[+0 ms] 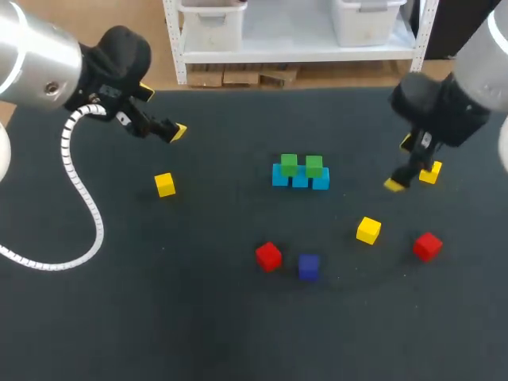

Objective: Place the blue cubes, place green cubes on the blue cubes, place the yellow cubes on the green cubes, then place the red cubes on the yellow cubes, and place purple cube on the red cubes.

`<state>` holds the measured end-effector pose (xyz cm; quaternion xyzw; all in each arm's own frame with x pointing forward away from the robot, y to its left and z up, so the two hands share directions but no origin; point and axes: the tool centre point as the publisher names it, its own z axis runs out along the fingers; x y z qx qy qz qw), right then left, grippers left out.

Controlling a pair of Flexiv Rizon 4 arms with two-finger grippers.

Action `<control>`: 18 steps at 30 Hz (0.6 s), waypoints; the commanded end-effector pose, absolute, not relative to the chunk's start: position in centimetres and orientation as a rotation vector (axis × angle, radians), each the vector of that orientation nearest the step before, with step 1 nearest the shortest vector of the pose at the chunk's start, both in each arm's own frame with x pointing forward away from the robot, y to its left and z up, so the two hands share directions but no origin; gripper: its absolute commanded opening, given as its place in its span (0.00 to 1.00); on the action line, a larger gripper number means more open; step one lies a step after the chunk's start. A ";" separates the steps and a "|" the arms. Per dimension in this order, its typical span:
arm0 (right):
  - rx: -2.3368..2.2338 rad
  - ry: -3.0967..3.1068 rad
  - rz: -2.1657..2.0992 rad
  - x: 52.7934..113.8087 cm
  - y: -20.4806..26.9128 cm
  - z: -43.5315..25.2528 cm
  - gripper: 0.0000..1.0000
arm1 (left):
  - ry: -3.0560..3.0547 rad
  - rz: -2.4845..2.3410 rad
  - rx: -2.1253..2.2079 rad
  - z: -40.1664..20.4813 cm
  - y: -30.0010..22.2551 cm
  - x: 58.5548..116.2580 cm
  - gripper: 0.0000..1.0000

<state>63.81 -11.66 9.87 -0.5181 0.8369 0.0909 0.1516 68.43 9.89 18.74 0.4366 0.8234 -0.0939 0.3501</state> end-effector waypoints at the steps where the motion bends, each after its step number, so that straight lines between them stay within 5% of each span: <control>1: -1.516 2.419 0.274 63.1 -10.4 8.4 1.00 | 2.129 -0.248 1.133 18.7 10.0 68.4 1.00; 18: -1.687 2.496 0.452 60.2 -8.5 2.8 1.00 | 2.129 -0.248 1.133 18.7 10.0 68.4 1.00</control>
